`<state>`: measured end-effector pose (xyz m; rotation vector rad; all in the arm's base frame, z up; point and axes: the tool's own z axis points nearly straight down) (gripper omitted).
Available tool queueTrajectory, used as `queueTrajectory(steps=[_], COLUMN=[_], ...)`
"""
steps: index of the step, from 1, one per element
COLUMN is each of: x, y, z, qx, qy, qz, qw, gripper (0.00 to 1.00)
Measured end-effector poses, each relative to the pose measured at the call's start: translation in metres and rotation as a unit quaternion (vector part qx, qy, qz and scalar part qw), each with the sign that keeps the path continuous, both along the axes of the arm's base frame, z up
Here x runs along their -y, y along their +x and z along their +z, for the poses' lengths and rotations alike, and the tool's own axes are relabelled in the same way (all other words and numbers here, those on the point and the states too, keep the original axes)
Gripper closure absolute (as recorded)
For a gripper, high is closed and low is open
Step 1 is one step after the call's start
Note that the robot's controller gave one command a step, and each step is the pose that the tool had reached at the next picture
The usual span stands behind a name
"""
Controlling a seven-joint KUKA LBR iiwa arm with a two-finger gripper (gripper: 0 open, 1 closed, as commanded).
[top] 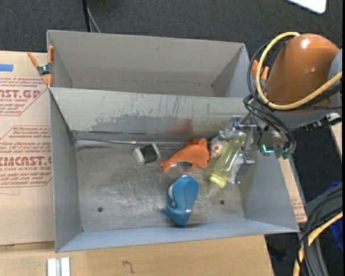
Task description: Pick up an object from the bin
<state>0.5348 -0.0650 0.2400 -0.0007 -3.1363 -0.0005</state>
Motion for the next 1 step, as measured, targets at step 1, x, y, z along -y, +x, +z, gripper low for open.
queueTrajectory(steps=[1], x=[-0.0002], y=[0.0015], z=[0.0038], qx=[0.0039], qy=[-0.001], qz=[0.001], qw=[1.0], gripper=[0.0])
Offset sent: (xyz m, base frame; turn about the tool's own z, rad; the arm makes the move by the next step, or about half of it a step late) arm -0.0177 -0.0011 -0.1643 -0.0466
